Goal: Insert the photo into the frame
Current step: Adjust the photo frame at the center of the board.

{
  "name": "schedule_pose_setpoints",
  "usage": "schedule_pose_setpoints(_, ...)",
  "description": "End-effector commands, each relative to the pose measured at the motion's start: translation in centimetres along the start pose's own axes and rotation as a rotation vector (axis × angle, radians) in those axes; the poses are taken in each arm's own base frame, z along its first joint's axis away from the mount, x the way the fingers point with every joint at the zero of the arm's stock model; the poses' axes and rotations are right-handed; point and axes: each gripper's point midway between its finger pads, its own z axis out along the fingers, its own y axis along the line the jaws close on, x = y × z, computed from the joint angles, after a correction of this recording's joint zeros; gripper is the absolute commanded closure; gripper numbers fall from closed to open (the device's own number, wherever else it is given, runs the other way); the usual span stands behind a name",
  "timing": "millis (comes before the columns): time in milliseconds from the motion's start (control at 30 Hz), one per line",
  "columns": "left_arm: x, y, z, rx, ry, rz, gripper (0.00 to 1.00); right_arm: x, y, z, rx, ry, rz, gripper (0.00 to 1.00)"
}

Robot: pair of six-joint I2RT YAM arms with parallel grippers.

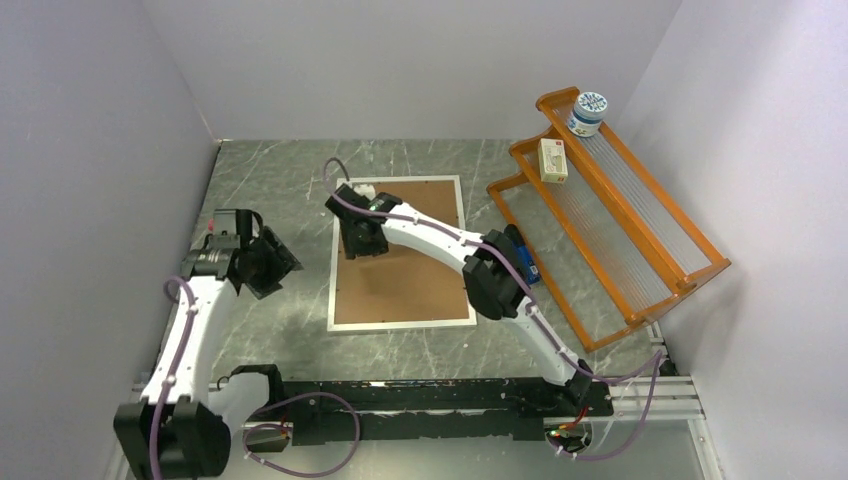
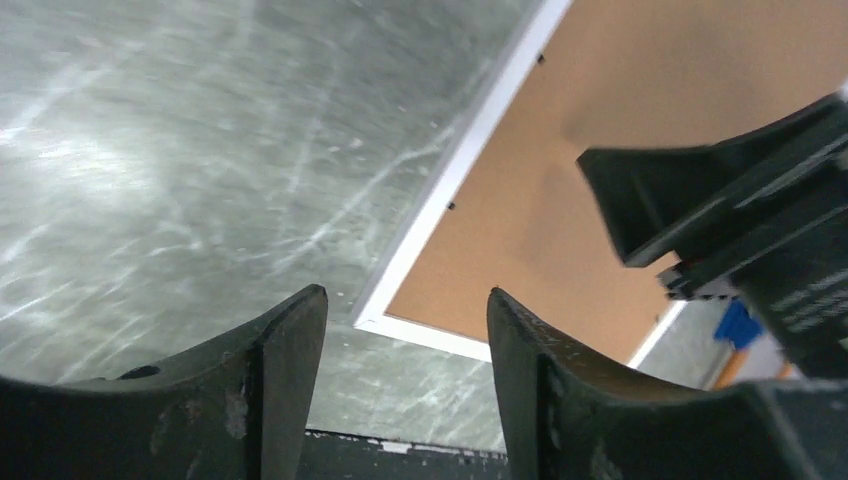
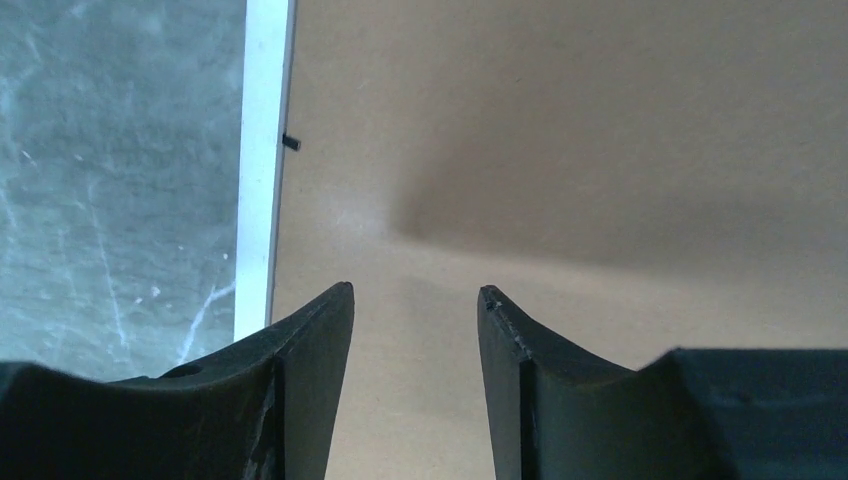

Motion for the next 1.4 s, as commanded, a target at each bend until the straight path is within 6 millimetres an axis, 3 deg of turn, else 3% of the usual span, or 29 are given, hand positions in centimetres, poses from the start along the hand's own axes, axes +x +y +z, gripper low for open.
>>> schedule_pose_setpoints(0,-1.3,4.2,-3.3,-0.229,-0.148,-0.081,0.32,0.4,1.1,-0.1,0.031,-0.02,-0.016,0.46)
schedule_pose_setpoints(233,-1.1,5.1,-5.6,-0.242,-0.22,-0.135,0.28,0.3,4.6,0.1,0.006,-0.123,-0.146,0.28)
schedule_pose_setpoints(500,-1.4,6.4,-7.9,-0.277,-0.32,-0.192,0.27,1.8,6.7,2.2,0.015,-0.148,-0.278,0.25)
schedule_pose_setpoints(733,-1.2,6.7,-8.8,-0.28,-0.335,-0.205,0.3,3.5,6.5,4.0,0.046,-0.122,-0.347,0.25)
schedule_pose_setpoints(933,-1.1,6.5,-8.7,-0.269,-0.333,-0.2,0.34,5.0,4.9,3.3,0.085,-0.064,-0.345,0.54)
schedule_pose_setpoints(1100,-0.6,6.2,-7.9,-0.247,-0.302,-0.2,0.35,6.6,3.2,1.4,0.11,0.002,-0.314,0.74)
schedule_pose_setpoints(1367,1.4,4.3,-4.7,-0.136,-0.158,-0.191,0.35,10.5,1.5,-1.5,0.088,0.153,-0.219,0.83)
